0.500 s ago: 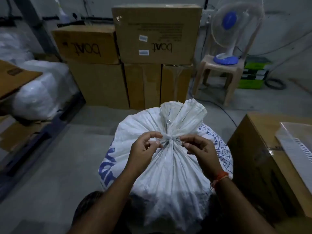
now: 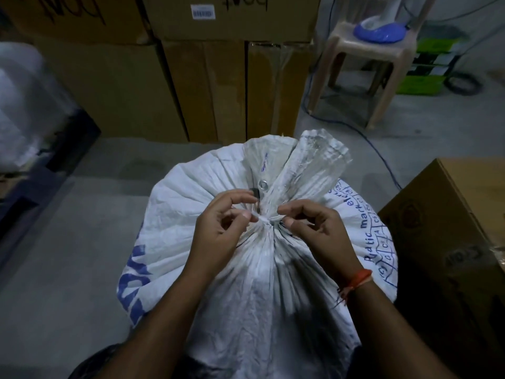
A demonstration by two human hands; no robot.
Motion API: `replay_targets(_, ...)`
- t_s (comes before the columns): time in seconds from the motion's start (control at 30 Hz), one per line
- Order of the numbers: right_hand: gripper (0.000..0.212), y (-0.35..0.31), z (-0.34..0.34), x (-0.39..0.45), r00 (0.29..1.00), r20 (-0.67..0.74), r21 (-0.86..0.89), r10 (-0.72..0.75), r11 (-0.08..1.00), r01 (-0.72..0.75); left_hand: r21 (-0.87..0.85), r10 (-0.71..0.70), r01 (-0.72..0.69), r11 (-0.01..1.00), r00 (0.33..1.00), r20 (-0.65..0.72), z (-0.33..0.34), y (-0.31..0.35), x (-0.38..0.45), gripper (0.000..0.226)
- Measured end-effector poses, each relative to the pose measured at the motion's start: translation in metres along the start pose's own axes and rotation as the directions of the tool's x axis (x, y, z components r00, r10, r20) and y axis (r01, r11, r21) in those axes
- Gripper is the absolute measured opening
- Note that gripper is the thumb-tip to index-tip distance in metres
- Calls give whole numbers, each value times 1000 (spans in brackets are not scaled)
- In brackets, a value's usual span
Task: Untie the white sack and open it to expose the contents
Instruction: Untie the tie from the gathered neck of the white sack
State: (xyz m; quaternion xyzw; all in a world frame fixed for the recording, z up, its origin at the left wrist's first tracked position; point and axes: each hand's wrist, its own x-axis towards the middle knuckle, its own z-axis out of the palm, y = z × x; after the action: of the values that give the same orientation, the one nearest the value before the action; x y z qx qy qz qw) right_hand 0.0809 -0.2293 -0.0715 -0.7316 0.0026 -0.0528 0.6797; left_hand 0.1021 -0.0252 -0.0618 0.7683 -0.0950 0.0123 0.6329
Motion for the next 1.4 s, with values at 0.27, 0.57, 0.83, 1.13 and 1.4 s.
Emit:
replay_targets(0.27,14,14,-3,8,998,57,-185,-32,982,42,68,43,-40,997,998,-46,-6,2,7,27)
replay_targets(0.57,18,23,21,5,998,52,-322,-40,945,55,210,-53,83,974,988,-147,-12,-9,7,23)
replay_targets(0.83,17,26,31,7,999,-29,-275,31,961,-38,124,-203,202,971,979,-12,-12,-14,6,16)
replay_targets(1.13,31,29,20,7,997,48,-250,60,967,-46,-44,-316,321,946,944,96,-5,-19,13,22)
replay_targets(1.4,30,32,14,6,996,88,-314,17,949,12,89,-338,328,940,933,123,-2,-29,19,18)
